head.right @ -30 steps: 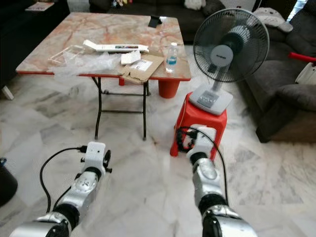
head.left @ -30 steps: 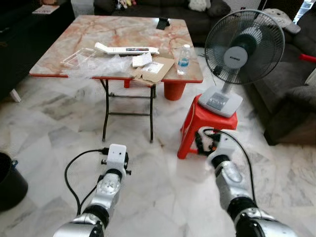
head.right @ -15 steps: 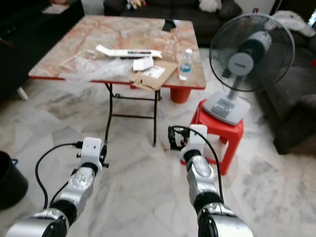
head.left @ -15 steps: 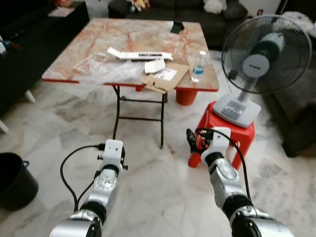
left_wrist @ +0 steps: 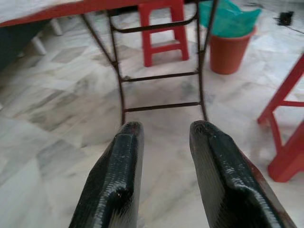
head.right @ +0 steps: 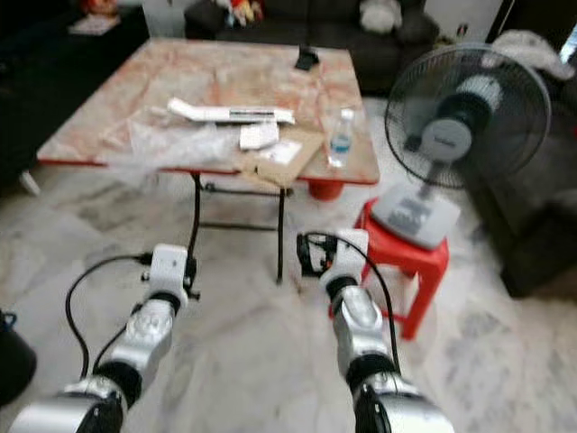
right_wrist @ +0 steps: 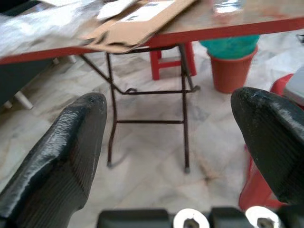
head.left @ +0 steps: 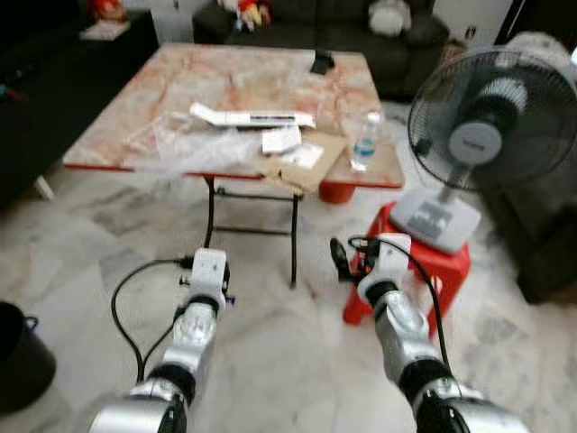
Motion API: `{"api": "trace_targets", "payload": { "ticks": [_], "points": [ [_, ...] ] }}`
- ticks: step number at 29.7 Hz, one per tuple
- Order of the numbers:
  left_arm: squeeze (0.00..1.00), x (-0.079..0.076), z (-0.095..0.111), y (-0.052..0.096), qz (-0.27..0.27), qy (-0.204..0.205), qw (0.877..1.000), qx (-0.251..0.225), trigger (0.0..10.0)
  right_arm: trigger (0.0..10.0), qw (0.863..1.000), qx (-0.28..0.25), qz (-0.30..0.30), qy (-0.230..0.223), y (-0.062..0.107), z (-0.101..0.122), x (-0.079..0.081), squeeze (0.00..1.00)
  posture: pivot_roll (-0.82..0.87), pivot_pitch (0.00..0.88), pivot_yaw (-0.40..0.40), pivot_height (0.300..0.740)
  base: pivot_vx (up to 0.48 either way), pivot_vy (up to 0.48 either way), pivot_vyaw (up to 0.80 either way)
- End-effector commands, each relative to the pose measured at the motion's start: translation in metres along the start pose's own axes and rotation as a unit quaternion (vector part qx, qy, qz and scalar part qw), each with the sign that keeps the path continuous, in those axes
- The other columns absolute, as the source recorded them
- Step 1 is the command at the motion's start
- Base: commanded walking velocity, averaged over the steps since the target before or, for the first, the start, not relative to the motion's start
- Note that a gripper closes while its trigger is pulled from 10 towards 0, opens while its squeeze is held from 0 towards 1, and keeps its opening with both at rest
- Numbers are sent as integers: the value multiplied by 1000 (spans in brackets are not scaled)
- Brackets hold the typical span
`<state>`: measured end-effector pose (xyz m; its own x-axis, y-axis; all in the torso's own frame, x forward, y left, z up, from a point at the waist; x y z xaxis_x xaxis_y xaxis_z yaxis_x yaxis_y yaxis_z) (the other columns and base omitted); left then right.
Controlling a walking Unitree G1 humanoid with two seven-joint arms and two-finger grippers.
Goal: Picking trash to rubbish bin
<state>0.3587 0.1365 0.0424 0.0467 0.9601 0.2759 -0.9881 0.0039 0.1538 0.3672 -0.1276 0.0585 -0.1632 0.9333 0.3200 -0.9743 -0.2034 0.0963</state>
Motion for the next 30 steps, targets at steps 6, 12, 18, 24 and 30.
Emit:
{"api": "trace_targets", "payload": {
  "ticks": [6,12,18,24,30],
  "points": [
    [0,-6,11,-3,-5,-1,1000,-19,10000,10000,1000,-9,2,9,-1,7,-3,0,-60,4,-45,740,390,0,749],
    [0,-5,15,-4,-2,-7,1000,-30,10000,10000,1000,-6,4,3,0,5,-3,0,-62,11,-45,740,389,0,0],
    [0,-4,18,-5,0,-6,999,-34,10000,10000,1000,-8,19,4,-2,6,5,0,-58,16,-44,740,390,0,0],
    [0,-8,-9,4,-17,-19,1000,15,10000,10000,999,-15,33,14,-5,9,13,0,-56,16,-41,740,389,0,74],
    [0,-7,-39,19,-25,-37,997,65,10000,10000,999,-19,36,15,-6,12,14,0,-60,18,-40,740,385,0,645]
  ]
}}
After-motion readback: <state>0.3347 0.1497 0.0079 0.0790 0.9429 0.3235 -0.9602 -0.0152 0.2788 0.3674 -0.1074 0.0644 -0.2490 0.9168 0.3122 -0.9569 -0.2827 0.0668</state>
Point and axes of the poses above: a point about 5 cm out from each wrist's last joint towards the gripper, its own y axis pointing back from the gripper into the wrist, its own z axis along the axis of the wrist's last joint, x = y × z, the point moved 3 cm from there along -y, pointing out of the wrist towards the gripper, and after that the axes turned 7 degrees about -y, right-handed, at the moved point
